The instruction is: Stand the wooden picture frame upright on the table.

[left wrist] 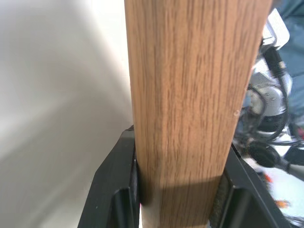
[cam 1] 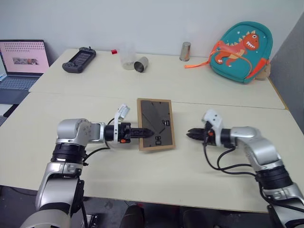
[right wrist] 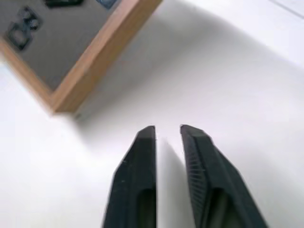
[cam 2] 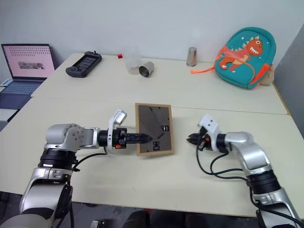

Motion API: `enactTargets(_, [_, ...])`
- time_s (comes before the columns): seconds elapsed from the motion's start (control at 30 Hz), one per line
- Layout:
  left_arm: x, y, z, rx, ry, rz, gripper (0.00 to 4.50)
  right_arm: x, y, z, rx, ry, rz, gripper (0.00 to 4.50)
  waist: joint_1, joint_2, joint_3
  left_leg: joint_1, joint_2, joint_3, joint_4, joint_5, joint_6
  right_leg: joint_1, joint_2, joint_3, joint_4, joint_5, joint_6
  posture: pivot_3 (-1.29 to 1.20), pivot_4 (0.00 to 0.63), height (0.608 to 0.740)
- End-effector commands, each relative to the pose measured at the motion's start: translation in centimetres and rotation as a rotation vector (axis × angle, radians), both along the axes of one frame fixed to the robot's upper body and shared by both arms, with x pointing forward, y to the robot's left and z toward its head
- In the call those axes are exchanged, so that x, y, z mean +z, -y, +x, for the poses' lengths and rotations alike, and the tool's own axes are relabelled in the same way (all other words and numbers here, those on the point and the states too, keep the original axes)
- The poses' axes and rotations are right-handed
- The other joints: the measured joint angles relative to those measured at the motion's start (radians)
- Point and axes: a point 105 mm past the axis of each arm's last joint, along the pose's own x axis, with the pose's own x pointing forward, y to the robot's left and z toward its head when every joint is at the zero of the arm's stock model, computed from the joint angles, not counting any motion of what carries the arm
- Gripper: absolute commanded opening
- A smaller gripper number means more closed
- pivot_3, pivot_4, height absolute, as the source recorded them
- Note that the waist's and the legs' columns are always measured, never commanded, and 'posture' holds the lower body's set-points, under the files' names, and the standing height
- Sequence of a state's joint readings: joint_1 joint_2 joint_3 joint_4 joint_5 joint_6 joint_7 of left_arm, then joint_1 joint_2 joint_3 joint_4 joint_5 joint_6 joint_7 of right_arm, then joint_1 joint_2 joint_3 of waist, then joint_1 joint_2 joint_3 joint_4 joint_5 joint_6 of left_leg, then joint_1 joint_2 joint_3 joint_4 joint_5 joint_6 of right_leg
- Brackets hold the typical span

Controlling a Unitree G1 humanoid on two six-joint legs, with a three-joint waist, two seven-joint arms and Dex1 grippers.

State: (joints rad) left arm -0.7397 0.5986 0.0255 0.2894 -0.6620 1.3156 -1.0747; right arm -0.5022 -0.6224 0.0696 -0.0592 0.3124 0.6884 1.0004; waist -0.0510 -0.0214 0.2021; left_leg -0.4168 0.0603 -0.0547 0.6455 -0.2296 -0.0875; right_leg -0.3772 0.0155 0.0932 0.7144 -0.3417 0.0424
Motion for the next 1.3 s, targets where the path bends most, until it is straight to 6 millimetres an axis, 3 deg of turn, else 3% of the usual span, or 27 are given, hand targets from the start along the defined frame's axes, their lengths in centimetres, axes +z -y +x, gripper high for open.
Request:
enactTargets(0.03, [0.9, -0.1, 0.4, 0.019, 0.129, 0.026, 1.30, 4.5, -1.6, -1.4, 0.114, 0.060, 0.094, 1.91, -0.005, 0.000, 0.000, 0.000, 0.000, 0.000, 0.000, 0.000, 0.000, 0.000, 0.000, 0.000, 0.000, 0.000, 0.000, 0.00, 0.150, 0.740])
enactTargets(0.23, [1.0, 0.5, 0.7, 0.036, 0.176, 0.032, 1.30, 7.7, -5.3, -1.9, 0.185, 0.071, 0.233, 3.42, -0.006, 0.000, 0.000, 0.000, 0.001, 0.000, 0.000, 0.000, 0.000, -0.001, 0.000, 0.001, 0.001, 0.000, 0.000, 0.00, 0.150, 0.740])
enactTargets(0.4, [1.2, 0.9, 0.5, 0.018, 0.192, 0.032, 1.30, 7.8, -7.5, -1.1, 0.194, 0.063, 0.268, 4.42, -0.004, 0.000, 0.000, -0.001, 0.000, 0.000, 0.000, 0.000, 0.000, -0.001, 0.000, 0.001, 0.000, 0.000, 0.000, 0.00, 0.150, 0.740])
enactTargets(0.6, [1.6, 1.4, 0.4, 0.002, 0.209, 0.030, 1.30, 7.2, -9.7, 0.1, 0.208, 0.080, 0.268, 4.42, -0.005, 0.000, 0.000, -0.002, 0.000, 0.001, 0.000, 0.000, 0.000, -0.003, 0.000, 0.001, 0.001, 0.000, 0.000, 0.00, 0.150, 0.740])
enactTargets(0.73, [1.7, 1.7, 0.4, -0.005, 0.214, 0.027, 1.30, 6.8, -11.6, 0.1, 0.247, 0.081, 0.267, 4.42, -0.006, 0.000, 0.000, -0.002, 0.000, 0.001, 0.000, 0.000, 0.000, -0.003, 0.000, 0.001, 0.001, 0.000, 0.000, 0.00, 0.150, 0.740])
enactTargets(0.93, [1.7, 2.1, 0.4, -0.014, 0.218, 0.025, 1.30, 6.5, -12.6, -0.3, 0.297, 0.087, 0.260, 4.42, -0.004, 0.000, 0.000, -0.002, 0.000, 0.001, 0.000, 0.000, 0.000, -0.003, 0.000, 0.000, 0.001, 0.000, 0.000, 0.00, 0.150, 0.740])
enactTargets(1.17, [1.4, 1.5, 0.4, 0.005, 0.214, 0.034, 1.30, 8.0, -11.8, -2.7, 0.398, 0.038, 0.321, 4.42, -0.004, 0.000, 0.000, -0.003, 0.000, 0.000, 0.000, 0.000, 0.000, -0.003, 0.000, 0.000, 0.001, 0.000, 0.000, 0.00, 0.150, 0.740])
enactTargets(1.3, [1.4, 1.5, 0.5, 0.003, 0.214, 0.029, 1.30, 7.0, -10.5, -0.2, 0.242, 0.088, 0.254, 4.42, -0.005, 0.000, 0.000, -0.002, 0.000, 0.000, 0.000, 0.000, 0.000, -0.003, 0.000, 0.000, 0.001, 0.000, 0.000, 0.00, 0.150, 0.740])
